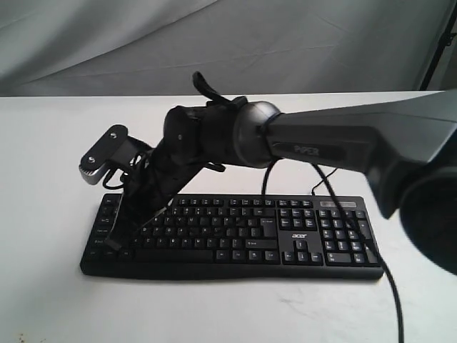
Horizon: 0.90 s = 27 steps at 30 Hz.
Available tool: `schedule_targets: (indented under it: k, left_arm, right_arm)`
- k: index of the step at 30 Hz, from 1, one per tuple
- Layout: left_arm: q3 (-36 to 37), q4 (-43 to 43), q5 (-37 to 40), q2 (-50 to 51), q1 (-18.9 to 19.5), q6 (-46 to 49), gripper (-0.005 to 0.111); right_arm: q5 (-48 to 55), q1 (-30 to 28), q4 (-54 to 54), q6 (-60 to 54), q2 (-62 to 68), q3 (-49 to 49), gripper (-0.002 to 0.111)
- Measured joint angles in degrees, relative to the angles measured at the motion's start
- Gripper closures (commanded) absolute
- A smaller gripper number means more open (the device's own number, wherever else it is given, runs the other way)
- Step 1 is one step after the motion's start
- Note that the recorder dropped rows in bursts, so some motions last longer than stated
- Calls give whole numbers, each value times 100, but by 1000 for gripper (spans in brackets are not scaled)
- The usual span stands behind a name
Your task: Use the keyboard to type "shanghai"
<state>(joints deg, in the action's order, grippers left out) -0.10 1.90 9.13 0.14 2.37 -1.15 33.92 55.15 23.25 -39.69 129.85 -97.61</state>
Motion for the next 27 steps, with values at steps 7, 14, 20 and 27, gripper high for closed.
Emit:
schedule_targets:
  k: [7, 14, 20, 27]
  left_arm:
    - [0, 0, 0, 0, 0, 0, 107]
    - [0, 0, 0, 0, 0, 0, 107]
    - [0, 0, 0, 0, 0, 0, 107]
    - [0, 0, 0, 0, 0, 0, 107]
  right_arm:
    - [377, 143, 0, 0, 446, -674, 108]
    - [324, 143, 0, -38, 480, -687, 108]
    - [272, 143, 60, -78, 641, -687, 108]
    - [306, 143, -66, -63, 574, -687, 108]
